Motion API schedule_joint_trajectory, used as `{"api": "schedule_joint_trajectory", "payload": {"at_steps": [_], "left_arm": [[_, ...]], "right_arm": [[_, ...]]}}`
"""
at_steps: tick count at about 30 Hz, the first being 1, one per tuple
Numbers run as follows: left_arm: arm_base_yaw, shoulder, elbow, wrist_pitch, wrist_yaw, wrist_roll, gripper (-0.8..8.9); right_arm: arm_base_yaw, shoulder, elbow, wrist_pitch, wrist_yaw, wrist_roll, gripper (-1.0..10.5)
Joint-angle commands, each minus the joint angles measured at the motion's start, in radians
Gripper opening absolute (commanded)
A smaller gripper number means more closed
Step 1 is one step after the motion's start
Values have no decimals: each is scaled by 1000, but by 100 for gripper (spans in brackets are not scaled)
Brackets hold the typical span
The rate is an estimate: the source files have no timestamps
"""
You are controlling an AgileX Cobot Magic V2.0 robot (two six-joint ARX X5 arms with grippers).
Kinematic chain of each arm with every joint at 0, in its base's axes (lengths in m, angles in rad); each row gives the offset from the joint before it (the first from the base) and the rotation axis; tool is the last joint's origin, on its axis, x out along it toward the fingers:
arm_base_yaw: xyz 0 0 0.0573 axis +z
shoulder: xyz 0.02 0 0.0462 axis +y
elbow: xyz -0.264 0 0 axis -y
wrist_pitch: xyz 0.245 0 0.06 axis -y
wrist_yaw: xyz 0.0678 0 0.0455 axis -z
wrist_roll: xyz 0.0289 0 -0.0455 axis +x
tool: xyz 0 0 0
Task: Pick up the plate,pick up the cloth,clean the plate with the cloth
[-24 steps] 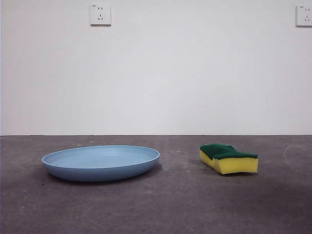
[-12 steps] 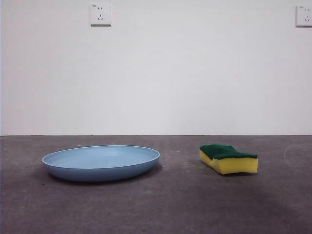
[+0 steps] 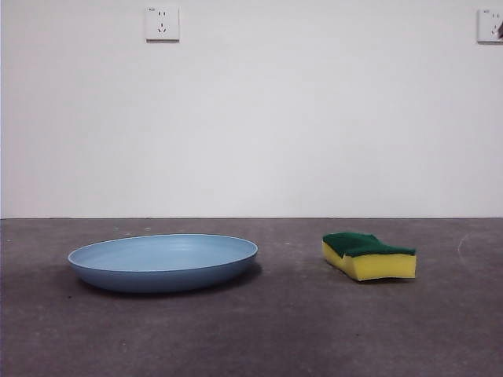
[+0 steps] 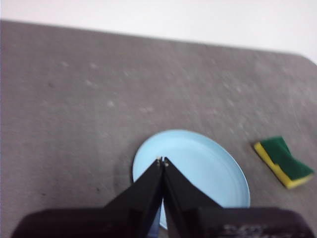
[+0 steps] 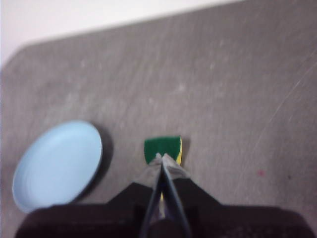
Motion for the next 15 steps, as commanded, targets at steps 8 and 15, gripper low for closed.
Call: {"api": "schedule_joint_trajectory", "payload": {"at_steps": [8,15], "left_arm": [[2,261,162,-67,136,4,363],[-20,451,212,-67,124,-24,437]], "right_arm": [[1,217,144,-137,-11,-108,466],[2,226,144,-130,-11,-108,536]]}}
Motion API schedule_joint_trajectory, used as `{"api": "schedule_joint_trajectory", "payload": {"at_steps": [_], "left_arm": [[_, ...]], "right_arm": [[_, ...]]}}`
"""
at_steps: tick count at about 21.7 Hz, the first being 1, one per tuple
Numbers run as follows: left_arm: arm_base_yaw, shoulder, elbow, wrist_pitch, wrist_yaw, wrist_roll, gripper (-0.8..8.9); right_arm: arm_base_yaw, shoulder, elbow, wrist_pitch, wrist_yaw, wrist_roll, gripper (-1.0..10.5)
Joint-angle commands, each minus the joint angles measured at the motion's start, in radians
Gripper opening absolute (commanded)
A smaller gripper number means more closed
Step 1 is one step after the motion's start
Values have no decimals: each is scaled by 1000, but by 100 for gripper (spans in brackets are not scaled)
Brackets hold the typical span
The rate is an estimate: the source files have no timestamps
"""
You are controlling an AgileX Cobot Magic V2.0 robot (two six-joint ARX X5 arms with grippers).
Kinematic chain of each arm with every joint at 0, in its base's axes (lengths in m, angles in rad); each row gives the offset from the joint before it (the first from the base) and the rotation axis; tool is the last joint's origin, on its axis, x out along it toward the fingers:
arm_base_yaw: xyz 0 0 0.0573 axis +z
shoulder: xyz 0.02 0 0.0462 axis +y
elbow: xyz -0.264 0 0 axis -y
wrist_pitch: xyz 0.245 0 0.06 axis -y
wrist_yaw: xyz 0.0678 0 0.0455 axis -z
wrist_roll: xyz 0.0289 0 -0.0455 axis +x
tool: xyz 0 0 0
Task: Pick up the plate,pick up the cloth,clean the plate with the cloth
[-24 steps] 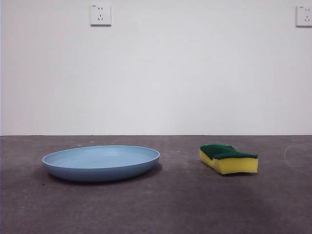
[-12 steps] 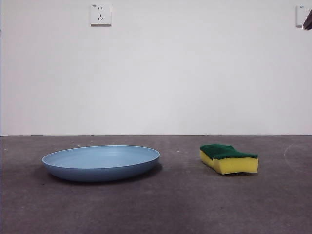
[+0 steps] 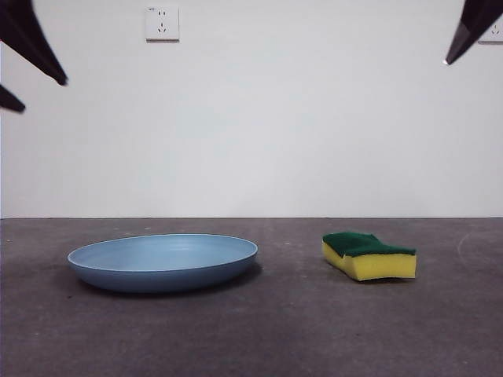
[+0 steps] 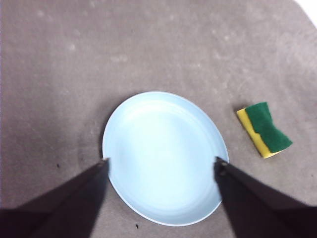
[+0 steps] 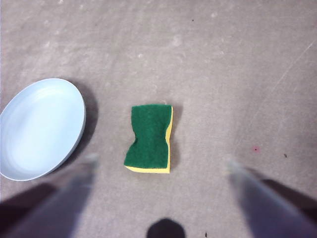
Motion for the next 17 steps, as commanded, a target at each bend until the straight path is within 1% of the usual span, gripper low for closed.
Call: {"api": "schedule_joint_trajectory", "payload": {"at_steps": [1,4,7,8,12,17], "left_arm": [[-5,108,50,-3,-19,3,436],[-18,260,130,-20,-39,39,436],[-42,393,200,-57,-105,63,436],[-50,429,211,-58,-113,70,436],[-79,563,221,-36,-153,78,436],[-103,676,221,-8,-158,78,436]], "right_arm": [[2,0,3,5,-2,-9,536],[2,0,3,5,-2,-9,536],[2,0,3,5,-2,-9,536],[2,0,3,5,-2,-9,536],[2,0,3,5,-2,-9,536],[2,0,3,5,-2,-9,536]]}}
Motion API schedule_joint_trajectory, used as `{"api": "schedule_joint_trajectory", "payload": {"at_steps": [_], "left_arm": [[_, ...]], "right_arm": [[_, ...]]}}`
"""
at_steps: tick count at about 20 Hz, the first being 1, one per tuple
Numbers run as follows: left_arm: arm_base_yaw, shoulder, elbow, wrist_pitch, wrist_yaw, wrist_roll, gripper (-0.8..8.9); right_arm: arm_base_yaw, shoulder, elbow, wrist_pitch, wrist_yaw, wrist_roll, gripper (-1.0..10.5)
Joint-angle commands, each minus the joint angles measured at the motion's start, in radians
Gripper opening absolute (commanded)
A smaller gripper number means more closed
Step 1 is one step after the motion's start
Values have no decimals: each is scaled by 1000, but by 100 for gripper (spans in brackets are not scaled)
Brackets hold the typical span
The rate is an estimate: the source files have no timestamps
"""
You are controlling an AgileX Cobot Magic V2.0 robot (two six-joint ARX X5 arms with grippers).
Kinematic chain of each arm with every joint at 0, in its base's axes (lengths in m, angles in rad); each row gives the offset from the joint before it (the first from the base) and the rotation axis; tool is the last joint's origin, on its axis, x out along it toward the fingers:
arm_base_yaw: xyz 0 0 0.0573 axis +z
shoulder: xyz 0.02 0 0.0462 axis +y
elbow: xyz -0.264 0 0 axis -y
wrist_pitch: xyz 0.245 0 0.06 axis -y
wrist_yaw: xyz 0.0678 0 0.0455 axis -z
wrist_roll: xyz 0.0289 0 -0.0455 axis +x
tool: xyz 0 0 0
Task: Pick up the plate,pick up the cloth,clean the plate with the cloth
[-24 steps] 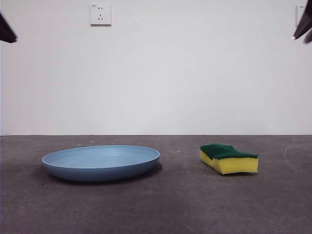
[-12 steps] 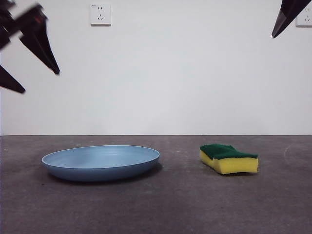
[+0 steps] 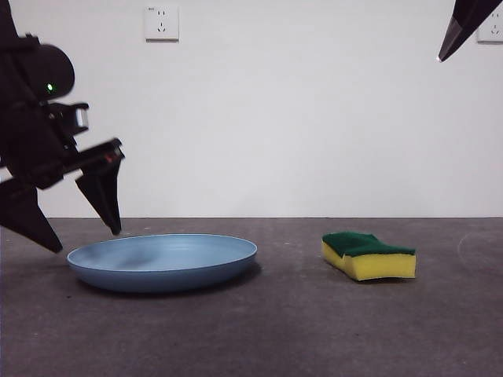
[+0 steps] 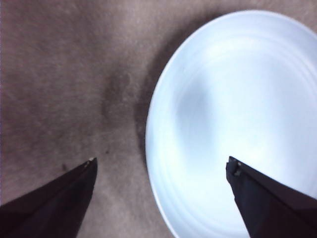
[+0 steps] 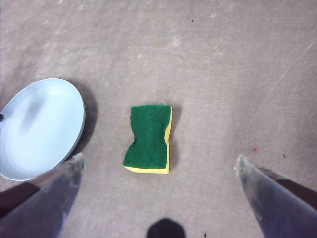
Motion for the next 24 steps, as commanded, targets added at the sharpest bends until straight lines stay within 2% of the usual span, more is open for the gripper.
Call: {"api": "schedule_joint_trajectory", "payload": {"at_steps": [1,6,7,8,10,19,24], "left_arm": [[-12,42,-2,22,-6,12,436],[-26,91,-2,43,-18,11,435],[-26,91,-2,44,-28,11,388],[-26,91,-2,44,-28,12,286],[-26,91,-2,45,-27,22,-12],[-38,72,-2,89,-27,42,-8],[-64,-74,-2,84,-27,42,-8]], "right_arm": [[2,0,3,5,-2,-5,536],[2,0,3,5,-2,-5,536],[2,0,3,5,-2,-5,536],[2,0,3,5,-2,-5,536],[2,0,3,5,-2,-5,536],[10,0,5,6,-2,-10,535],[100,85,58,13,15,-27,533]]}}
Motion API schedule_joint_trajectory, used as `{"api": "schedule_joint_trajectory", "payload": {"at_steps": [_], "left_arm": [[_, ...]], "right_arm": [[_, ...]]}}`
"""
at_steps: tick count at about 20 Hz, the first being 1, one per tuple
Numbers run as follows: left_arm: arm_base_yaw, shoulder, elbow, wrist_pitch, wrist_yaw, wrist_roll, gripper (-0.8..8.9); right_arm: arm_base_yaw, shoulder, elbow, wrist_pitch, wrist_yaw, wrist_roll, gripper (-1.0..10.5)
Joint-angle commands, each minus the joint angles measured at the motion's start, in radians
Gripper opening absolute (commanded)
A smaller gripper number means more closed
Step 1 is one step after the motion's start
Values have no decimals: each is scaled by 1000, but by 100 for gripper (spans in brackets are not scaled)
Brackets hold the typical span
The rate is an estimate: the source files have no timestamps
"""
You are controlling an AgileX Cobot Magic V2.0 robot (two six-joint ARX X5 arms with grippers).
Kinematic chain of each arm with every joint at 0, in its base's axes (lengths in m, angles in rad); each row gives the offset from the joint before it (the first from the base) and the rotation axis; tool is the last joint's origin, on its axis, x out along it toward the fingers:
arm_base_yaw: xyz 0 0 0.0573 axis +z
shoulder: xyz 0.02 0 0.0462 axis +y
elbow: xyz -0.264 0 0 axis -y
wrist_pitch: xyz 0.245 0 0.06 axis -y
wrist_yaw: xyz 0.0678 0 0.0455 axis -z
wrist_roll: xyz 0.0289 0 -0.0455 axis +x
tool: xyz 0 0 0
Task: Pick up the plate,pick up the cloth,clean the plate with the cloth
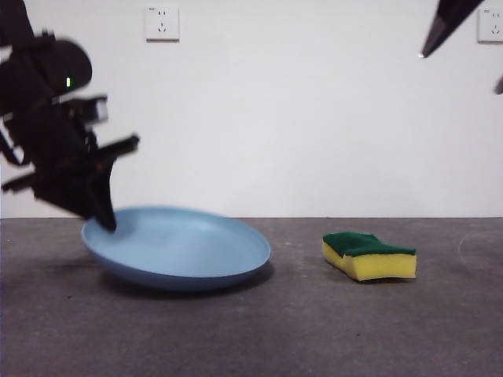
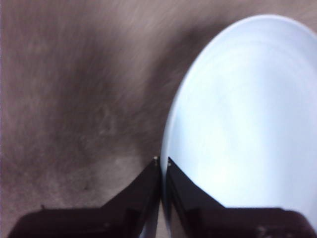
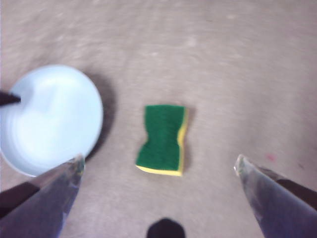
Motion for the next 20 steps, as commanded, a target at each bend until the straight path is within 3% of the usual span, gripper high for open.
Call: {"api": "schedule_joint_trajectory", "payload": {"at_steps": [1,7,11,18,20], "left_arm": [[-12,-93,-6,-14,0,15,-8],[-17,-348,-6,-109,-33,15,-8],[-17,-472,-6,-178,-53,17,-8],[-17,-520,-6,-282,-54,42,-8],[-17,-520,-6,-283,-54,42,-8]], "right_arm": [[57,80,45,7,39,-12,532],[176,378,207,7,153,-54,531],[204,569,278,8,165,-61,531],[219,757,283,19,190,-72,528],[219,774,283,19,191,-72,479]]}}
